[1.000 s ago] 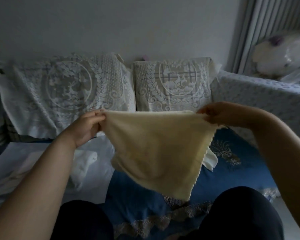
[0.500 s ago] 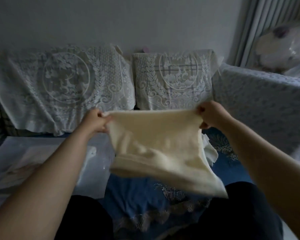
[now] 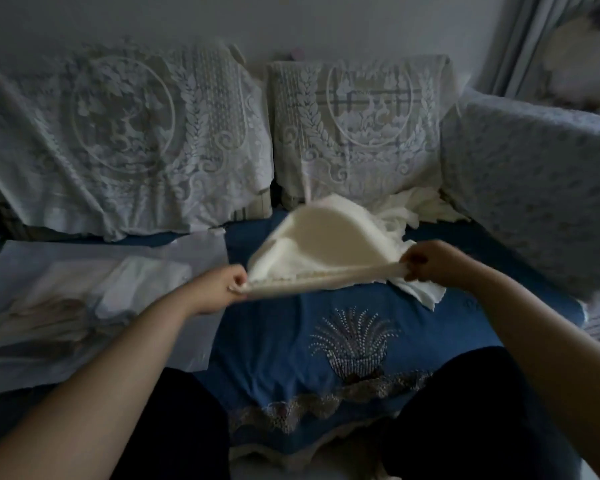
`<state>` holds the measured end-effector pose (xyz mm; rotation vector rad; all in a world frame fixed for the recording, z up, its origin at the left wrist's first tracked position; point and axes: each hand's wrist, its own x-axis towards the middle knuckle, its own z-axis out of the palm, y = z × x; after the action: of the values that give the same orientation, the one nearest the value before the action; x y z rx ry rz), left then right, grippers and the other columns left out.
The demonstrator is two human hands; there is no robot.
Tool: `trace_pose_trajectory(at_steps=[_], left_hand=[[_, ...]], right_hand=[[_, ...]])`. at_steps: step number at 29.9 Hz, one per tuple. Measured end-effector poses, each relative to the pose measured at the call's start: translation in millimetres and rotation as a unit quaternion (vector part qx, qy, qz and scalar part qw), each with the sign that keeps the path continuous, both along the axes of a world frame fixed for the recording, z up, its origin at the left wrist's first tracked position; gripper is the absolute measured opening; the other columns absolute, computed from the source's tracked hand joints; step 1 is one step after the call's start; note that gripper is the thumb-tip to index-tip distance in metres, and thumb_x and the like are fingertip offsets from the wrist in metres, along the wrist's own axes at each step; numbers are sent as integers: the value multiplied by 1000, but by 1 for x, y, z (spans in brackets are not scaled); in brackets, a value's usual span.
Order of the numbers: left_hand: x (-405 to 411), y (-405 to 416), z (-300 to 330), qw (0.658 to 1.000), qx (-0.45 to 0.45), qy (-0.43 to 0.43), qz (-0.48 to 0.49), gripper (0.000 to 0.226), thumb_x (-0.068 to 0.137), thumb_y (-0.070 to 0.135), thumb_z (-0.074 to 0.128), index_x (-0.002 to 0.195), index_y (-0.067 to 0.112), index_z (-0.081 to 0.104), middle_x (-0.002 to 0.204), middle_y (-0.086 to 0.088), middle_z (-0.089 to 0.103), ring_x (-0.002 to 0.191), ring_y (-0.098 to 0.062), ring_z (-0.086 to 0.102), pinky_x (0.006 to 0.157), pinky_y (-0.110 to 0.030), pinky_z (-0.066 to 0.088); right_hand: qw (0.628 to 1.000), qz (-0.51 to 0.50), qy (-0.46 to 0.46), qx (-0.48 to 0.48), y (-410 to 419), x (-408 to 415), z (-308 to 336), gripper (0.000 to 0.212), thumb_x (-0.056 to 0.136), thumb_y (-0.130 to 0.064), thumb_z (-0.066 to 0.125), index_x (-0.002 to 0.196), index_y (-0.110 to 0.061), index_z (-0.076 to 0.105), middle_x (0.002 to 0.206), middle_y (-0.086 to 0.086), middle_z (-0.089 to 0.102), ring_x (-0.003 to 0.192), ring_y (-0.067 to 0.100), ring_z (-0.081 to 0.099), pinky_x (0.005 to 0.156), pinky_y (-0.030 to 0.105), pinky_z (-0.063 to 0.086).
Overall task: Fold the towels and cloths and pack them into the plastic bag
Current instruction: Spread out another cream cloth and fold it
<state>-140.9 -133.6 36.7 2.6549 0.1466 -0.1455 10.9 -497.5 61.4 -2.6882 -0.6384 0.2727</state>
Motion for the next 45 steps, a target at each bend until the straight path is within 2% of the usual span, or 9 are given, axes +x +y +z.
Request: trace_pose_trajectory(at_steps=[6,12,15,19,23,26,33,39,45], left_hand=[[-1,-26,-39,935,54,332,-111,33,82,38,69,101,11,66,94,4,65,82,-11,57,69,-25,45],[42,-10,-69,983,113,83,116,30,86,44,58,99,18,51,102,-2,61,91,-21,60,80,-36,50],[58,-13,-88,970,154,135,134,44,91,44,47,119,11,48,119,-10,57,103,-28,58,85,-38,50],[71,-20,-101,969,160,73,173,30,95,32,40,97,10,59,100,-11,64,86,-28,60,66,-31,46],[92,-11,-84,976,-100,12,196,24,93,15,45,73,13,57,76,-7,59,72,-23,55,60,-28,38],[108,3,-46,892,-411,86,169,19,93,3,44,80,9,57,76,-7,54,69,-18,51,61,-27,40],[144,40,16,950,10,303,-70,8,89,25,64,84,27,71,78,15,64,73,0,52,70,-24,40],[168,40,27,985,-45,163,19,17,99,19,46,87,13,58,100,-1,67,79,-12,57,71,-28,45],[144,27,-45,940,58,321,97,53,96,50,40,101,1,62,95,-11,66,81,-24,64,66,-32,54]], right_hand=[[900,45,385,-200,9,-7,-64,16,93,-9,54,105,-15,62,92,4,67,60,11,69,52,21,52],[983,78,-17,-167,65,-17,-73,27,91,-44,52,96,-18,61,81,-6,58,74,14,57,71,30,52],[979,204,16,13,115,-64,-87,22,92,-42,51,99,-23,60,90,-5,63,83,14,59,77,31,51],[948,307,76,-45,149,-89,-140,29,88,-41,57,111,-23,56,113,0,57,103,19,52,86,34,46],[956,287,59,-12,155,-81,-160,31,85,-40,60,110,-24,56,117,-1,55,109,19,49,88,33,42],[955,284,85,25,155,-77,-163,27,84,-35,62,107,-21,58,113,1,58,108,20,51,89,31,41],[950,293,105,25,157,-74,-160,21,85,-33,62,100,-19,57,108,2,57,103,20,50,87,34,42],[956,279,94,9,158,-75,-163,25,86,-38,59,105,-21,57,113,0,56,107,20,49,90,32,39],[957,277,83,13,158,-76,-166,25,86,-39,59,104,-22,56,114,0,55,109,20,47,91,32,37]])
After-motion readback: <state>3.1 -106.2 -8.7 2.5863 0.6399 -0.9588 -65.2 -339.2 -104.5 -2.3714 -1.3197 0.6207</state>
